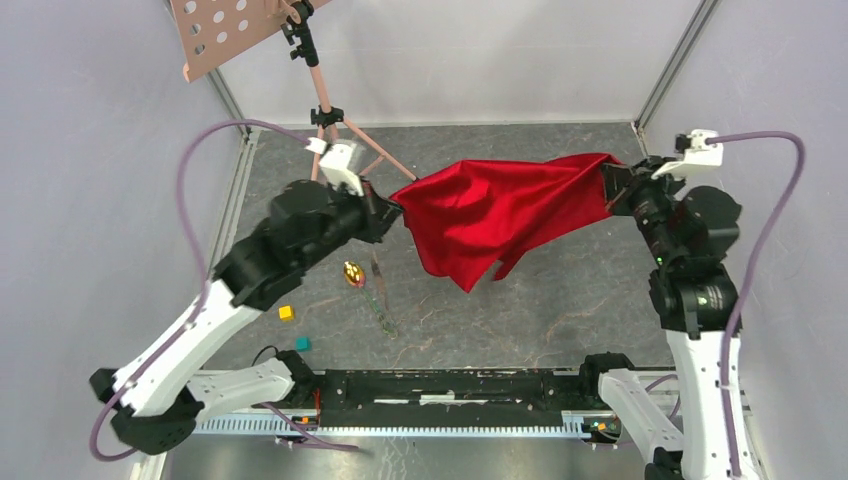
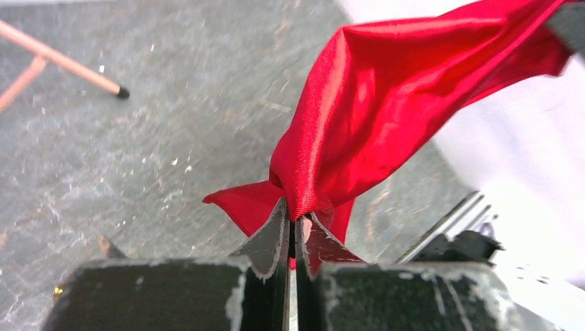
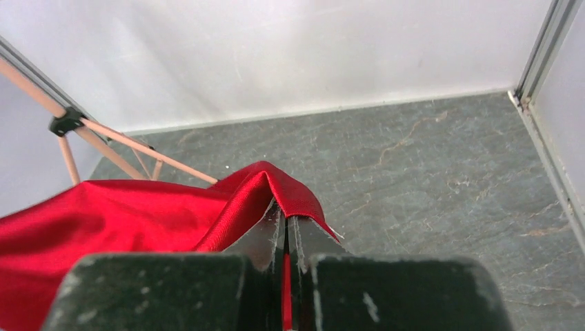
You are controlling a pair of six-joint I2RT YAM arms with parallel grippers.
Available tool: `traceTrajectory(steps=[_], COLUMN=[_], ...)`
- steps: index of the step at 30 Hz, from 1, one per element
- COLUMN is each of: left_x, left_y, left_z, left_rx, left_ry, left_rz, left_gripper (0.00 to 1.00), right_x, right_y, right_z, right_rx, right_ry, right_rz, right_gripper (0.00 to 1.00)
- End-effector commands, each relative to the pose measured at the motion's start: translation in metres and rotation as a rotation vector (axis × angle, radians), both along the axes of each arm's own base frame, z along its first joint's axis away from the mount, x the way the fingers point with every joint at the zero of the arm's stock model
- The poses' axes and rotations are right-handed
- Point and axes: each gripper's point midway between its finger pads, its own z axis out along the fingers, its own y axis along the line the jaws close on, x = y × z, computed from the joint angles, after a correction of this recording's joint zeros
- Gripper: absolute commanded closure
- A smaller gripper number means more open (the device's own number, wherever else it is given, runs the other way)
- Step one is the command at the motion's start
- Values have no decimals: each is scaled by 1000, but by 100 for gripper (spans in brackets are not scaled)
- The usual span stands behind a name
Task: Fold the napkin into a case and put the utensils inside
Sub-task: Flatten out the crumpled napkin at the center of the board.
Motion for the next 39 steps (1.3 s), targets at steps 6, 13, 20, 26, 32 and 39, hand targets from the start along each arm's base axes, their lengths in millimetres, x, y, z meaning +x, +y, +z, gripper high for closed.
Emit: traceTrajectory(steps=[6,13,20,26,32,39], left_x=[-40,-15,-3,24,63,53], left_y=[32,24,5,11,39,23], left_z=[54,-45,-137,-205,-233,-187], left_rx=[-132,-55,-4,-31,168,208], left_ry=[-98,231,470,623,633,429], left_rz=[-32,168,182,231,312,284], left_gripper=[98,98,98,98,62,10], right_x=[-53,1,30,80,150,163], right_y=[-12,-3,-1,-15,-4,-8], right_z=[51,-7,-56,-109,-174,-219], right_rx=[38,50,-2,0,-64,-221], right_ry=[-146,21,124,192,382,629], right_rz=[-57,-29,-12,-114,-45,20], right_gripper=[100,100,99,99,74,39])
